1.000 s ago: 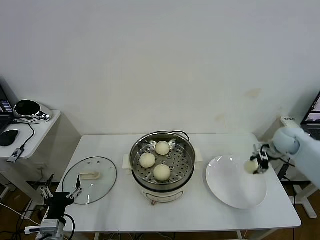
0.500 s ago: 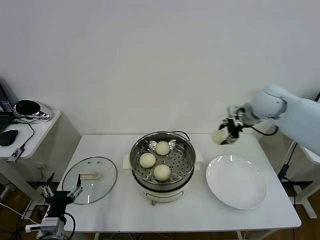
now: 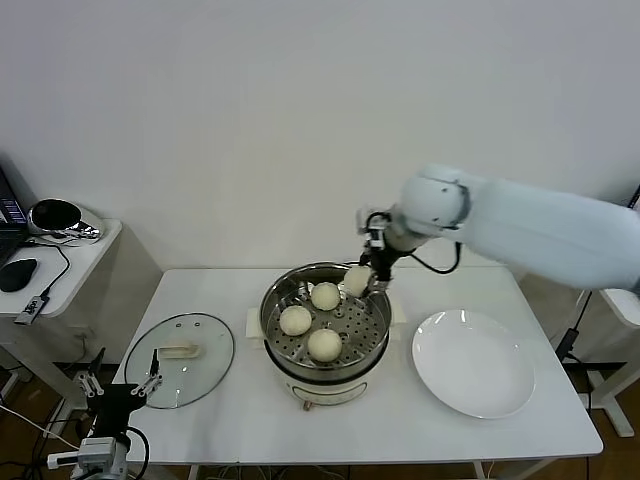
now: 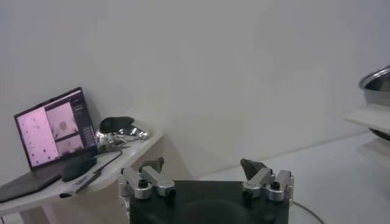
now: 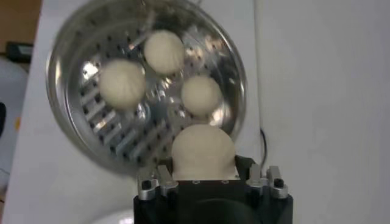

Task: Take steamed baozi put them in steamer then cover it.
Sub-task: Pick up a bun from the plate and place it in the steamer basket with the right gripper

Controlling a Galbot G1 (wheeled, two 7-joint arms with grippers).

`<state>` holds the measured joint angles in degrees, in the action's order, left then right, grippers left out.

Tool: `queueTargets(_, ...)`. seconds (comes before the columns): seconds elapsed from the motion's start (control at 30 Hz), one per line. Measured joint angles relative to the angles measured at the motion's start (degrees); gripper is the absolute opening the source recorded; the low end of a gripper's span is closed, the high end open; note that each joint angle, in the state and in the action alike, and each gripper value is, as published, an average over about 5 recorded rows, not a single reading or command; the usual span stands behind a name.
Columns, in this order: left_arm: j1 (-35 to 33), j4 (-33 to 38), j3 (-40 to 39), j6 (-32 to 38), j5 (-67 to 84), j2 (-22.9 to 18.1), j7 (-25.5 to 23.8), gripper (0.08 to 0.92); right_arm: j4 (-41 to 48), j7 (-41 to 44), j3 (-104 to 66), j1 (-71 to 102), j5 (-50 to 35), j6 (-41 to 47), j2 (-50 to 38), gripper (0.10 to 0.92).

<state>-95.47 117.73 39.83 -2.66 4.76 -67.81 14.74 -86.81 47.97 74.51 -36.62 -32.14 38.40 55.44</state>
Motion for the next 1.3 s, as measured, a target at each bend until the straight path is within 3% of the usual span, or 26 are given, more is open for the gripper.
queueTargets(0.87, 0.6, -0.5, -0.1, 0.1, -0.1, 0.1, 0.0, 0.823, 4.0, -2.6, 1.5, 8.4, 4.0, 2.9, 2.5, 0.633)
queueTargets(1.13, 0.6, -0.6, -0.1, 0.1, -0.1, 0.1, 0.0, 0.823, 3.7, -2.9, 0.5, 9.2, 4.3, 3.0, 2.0, 0.799)
queueTargets(1.3, 0.6, -0.6, -0.1, 0.1, -0.1, 0.1, 0.0, 0.823, 2.6, -2.7, -0.8, 8.4, 3.8, 2.9, 0.8, 0.822)
